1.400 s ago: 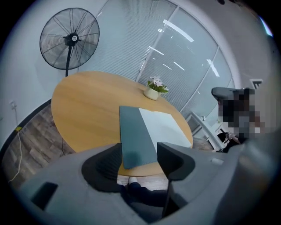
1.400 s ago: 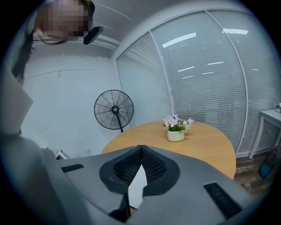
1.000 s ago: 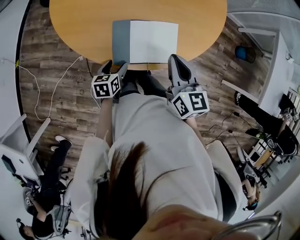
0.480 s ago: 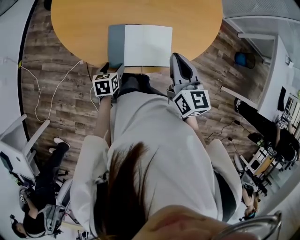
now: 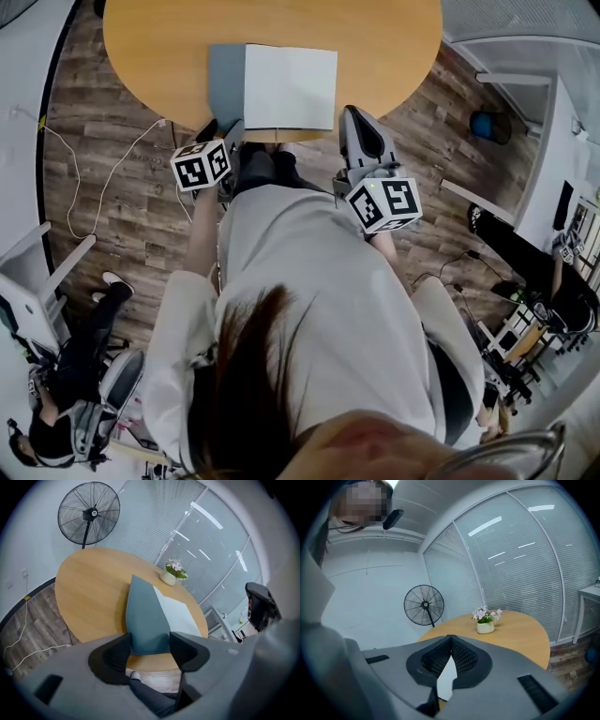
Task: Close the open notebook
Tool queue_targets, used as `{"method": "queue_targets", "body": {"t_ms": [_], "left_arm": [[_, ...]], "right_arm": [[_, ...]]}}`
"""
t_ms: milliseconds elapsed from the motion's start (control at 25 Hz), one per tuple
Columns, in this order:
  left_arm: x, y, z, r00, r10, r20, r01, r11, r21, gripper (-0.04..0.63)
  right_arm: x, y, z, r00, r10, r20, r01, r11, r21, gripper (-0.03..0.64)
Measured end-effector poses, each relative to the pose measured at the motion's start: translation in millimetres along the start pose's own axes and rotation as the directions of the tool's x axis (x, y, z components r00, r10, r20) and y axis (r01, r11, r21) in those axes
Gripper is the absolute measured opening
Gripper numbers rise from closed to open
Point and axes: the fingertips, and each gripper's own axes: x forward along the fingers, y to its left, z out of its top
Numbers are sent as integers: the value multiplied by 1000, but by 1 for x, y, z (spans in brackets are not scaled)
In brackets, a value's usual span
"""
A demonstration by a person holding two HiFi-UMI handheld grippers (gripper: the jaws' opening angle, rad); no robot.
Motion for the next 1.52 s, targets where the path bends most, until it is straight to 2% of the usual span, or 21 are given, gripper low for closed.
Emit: {"method": "queue_targets", "body": {"t_ms": [200, 720, 1080, 1520], "left_arm": [[-17, -15, 15, 998, -4, 67, 1, 999, 43, 211], [-37, -47, 30, 990, -4, 138, -20, 985, 170, 148], [-42, -72, 37, 986, -28, 163, -4, 981, 195, 114], [-36, -108, 40, 983, -97, 159, 60, 973, 223, 92]], "right_arm": [[-8, -3, 0, 1000, 5, 7, -5, 1000, 5, 3], [-33, -16, -3, 1000, -15, 18, 14, 1000, 10, 3], [-46, -25, 1, 999, -24, 38, 24, 1000, 11, 3], [-57, -36, 0, 998, -44, 49, 42, 999, 22, 3]]}}
